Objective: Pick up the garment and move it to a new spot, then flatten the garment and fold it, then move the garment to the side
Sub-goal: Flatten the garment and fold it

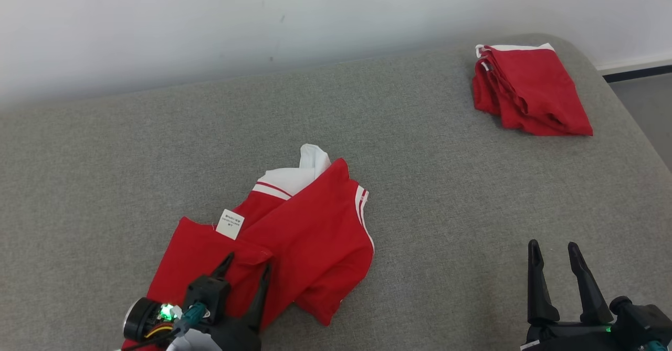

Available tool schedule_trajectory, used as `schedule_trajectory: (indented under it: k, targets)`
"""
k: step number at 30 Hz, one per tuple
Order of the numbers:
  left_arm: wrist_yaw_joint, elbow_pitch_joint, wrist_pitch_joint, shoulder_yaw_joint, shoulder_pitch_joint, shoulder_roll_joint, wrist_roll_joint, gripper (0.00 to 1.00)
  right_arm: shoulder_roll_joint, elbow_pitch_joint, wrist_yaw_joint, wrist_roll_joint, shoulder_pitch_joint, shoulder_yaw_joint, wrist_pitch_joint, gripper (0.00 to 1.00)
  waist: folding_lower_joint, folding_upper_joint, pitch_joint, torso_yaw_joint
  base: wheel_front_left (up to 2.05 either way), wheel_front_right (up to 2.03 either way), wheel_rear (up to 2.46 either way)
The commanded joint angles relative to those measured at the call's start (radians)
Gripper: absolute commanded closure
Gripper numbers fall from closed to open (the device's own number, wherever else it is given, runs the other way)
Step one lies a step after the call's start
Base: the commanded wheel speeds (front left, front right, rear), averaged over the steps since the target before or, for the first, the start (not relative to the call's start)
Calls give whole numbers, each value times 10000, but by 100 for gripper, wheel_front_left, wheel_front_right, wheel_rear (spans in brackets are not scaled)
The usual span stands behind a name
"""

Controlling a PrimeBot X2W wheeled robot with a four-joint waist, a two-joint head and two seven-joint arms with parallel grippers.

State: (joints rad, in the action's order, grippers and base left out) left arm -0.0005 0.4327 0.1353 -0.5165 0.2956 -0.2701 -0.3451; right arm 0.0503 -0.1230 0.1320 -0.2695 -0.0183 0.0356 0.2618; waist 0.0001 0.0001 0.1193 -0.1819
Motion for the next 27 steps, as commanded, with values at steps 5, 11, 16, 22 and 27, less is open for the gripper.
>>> schedule_trajectory:
  k: [5,11,16,22,27]
  targets:
    - [-153,643,224,-41,644,64,48,100,1,60,-22,16,80,73,41,0,-1,-1,32,-9,0,0,0]
    - [-265,142,668,299,1417,-175,-32,100,-2,148,-22,-32,-33,176,41,0,-1,-1,27,193,0,0,0]
    - [-386,-817,414,928,2356,-1166,-109,100,1,105,-22,-96,35,135,41,0,-1,-1,64,363,0,0,0]
    - [-350,-1469,-258,1791,2969,-2817,-108,100,3,136,-22,-151,158,96,41,0,-1,-1,325,191,0,0,0]
    - [-342,-1234,-456,2412,2785,-3760,-391,100,4,77,-23,-197,257,145,41,0,-1,-1,639,-5,0,0,0]
